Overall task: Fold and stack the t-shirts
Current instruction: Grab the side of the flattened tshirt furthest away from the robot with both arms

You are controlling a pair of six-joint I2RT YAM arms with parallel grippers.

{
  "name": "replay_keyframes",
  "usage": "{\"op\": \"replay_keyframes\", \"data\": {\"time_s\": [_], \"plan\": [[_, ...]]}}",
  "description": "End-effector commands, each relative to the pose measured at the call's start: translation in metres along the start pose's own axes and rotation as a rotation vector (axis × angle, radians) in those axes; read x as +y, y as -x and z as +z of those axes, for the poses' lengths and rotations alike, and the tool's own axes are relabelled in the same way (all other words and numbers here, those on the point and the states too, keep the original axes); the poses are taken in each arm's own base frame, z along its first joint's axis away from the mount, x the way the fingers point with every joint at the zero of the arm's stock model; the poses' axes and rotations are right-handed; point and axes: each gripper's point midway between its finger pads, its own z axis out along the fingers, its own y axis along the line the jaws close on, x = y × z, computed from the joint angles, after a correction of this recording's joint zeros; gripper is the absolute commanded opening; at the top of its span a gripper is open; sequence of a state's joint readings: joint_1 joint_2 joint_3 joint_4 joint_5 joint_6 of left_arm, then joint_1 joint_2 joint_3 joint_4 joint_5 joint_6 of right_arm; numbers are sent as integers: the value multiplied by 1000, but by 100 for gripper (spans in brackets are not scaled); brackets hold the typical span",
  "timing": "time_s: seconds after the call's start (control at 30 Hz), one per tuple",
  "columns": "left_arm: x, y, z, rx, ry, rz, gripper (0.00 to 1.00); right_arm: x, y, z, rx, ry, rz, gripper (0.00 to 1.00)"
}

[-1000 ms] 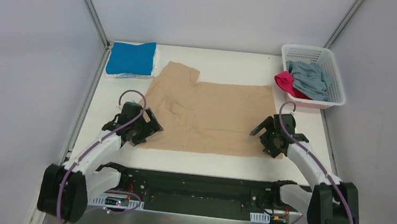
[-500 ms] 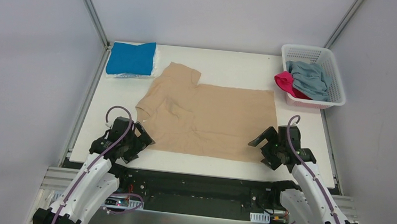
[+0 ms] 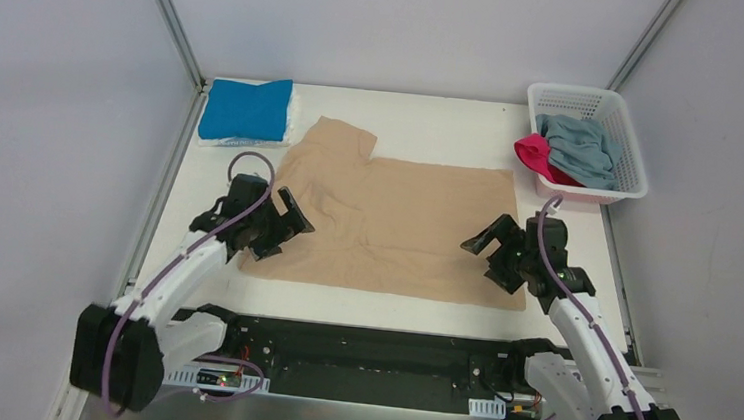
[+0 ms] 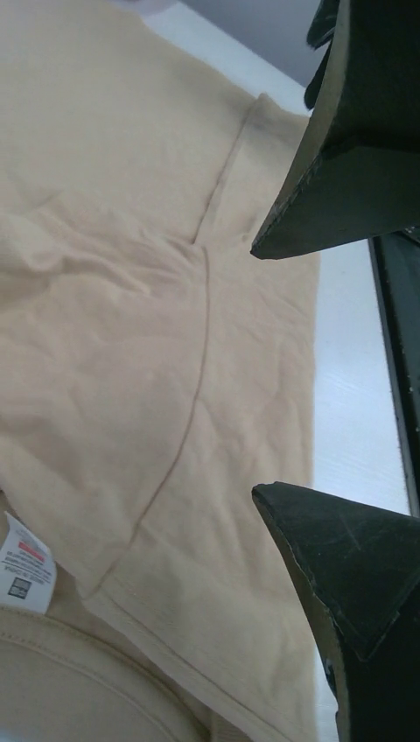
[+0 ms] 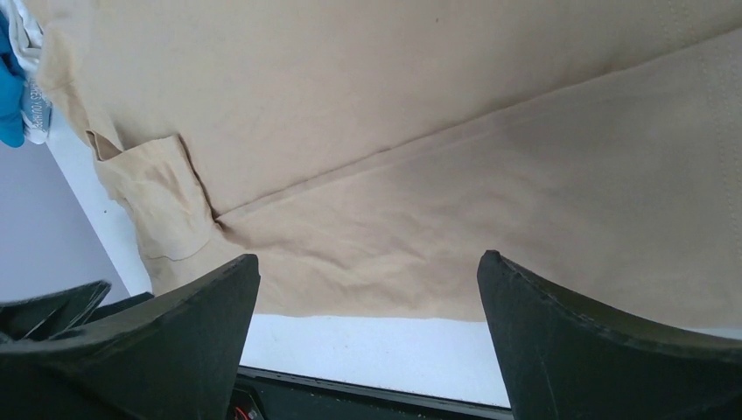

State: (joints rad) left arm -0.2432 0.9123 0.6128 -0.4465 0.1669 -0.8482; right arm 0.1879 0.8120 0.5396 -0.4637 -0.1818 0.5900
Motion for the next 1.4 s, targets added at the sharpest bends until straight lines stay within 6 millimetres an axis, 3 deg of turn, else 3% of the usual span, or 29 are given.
{"op": "replay_keyframes", "data": {"time_s": [0.0,0.17,0.4,0.53,0.77,0.87,1.0,1.1,1.2,1.37], "plan": [[-17,18,34,-14,-22,67,99,28,19,0,-45,85,-53,99],[20,9,50,-15,122,52,99,33,30,-3,-91,81,-65,99],[83,-58,33,110,280,-25,99,36,60,-14,-237,54,-48,99],[89,-78,17,117,258,-50,99,43,70,-13,-273,68,-42,100],[79,-74,5,75,220,-52,99,51,87,-9,-328,71,3,99],[65,-50,0,4,219,3,99,59,101,-8,-371,75,-4,100],[11,5,-20,-125,154,112,99,74,118,-4,-362,55,-115,99],[-22,55,-30,-258,184,176,99,79,132,12,-305,-12,-260,99],[-45,103,-20,-297,250,238,99,83,162,32,-282,-69,-338,99],[-98,177,27,-259,247,349,99,103,197,61,-145,-12,-320,99]]}}
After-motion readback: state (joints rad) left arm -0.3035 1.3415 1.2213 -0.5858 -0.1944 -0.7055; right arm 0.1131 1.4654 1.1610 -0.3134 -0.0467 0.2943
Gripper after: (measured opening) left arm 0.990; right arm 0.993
